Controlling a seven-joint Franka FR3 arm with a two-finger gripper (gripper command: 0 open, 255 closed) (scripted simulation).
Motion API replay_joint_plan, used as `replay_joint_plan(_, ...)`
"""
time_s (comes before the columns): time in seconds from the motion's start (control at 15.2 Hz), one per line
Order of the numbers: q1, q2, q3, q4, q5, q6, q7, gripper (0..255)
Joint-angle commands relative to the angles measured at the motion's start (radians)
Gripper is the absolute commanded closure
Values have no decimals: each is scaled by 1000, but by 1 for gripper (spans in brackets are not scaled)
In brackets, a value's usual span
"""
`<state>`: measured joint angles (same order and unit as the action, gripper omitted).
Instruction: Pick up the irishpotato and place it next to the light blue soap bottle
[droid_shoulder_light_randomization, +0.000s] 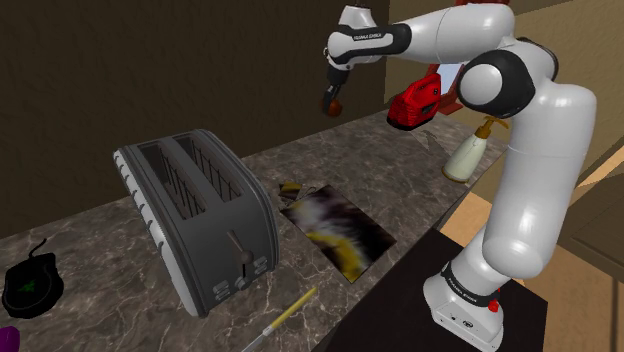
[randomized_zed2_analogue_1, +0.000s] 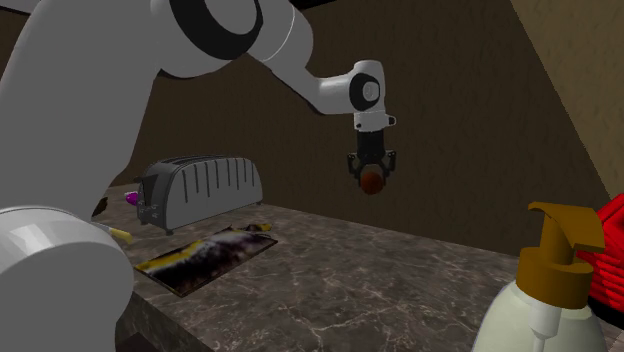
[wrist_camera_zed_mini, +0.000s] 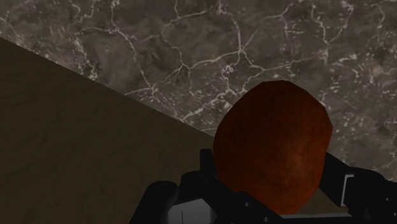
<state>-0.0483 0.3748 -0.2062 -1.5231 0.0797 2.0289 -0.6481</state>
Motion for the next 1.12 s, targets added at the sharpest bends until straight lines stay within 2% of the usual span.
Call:
replay_joint_plan(0.0,0,-2,-1,23,-1,-26,2,255)
replay_joint_plan(1.06,-11,6,-4,252,-2,-246,6,255)
